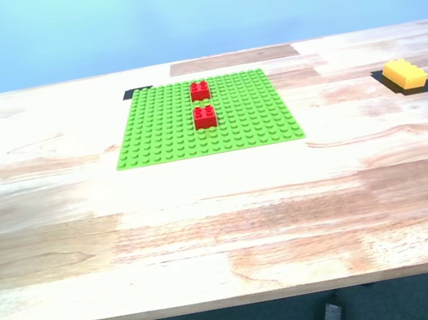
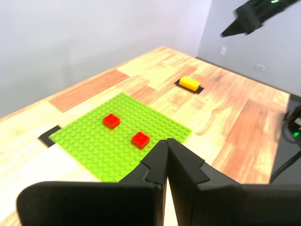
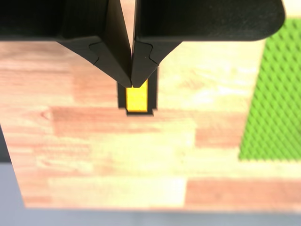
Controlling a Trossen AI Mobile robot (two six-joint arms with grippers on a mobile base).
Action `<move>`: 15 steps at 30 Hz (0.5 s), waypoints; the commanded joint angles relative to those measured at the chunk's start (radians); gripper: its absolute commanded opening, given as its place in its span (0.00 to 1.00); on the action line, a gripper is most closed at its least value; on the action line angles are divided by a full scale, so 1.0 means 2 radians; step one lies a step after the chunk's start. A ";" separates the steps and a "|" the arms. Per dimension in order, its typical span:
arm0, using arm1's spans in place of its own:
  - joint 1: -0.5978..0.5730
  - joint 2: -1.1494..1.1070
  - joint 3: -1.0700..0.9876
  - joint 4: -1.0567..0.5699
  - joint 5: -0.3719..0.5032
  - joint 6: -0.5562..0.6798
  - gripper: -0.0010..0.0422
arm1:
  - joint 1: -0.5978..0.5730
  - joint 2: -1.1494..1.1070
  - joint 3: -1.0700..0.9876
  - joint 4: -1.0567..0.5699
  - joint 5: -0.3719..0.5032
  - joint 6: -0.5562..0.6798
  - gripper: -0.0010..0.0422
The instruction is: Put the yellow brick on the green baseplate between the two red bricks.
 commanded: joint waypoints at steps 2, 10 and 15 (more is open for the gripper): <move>0.000 -0.005 0.001 0.005 0.000 -0.001 0.02 | -0.017 0.072 0.062 -0.068 -0.006 -0.031 0.07; 0.000 -0.006 -0.003 0.005 -0.001 0.000 0.02 | -0.037 0.169 0.124 -0.113 -0.058 -0.065 0.43; -0.001 -0.007 -0.008 0.007 0.000 0.000 0.02 | -0.044 0.219 0.134 -0.097 -0.052 -0.062 0.64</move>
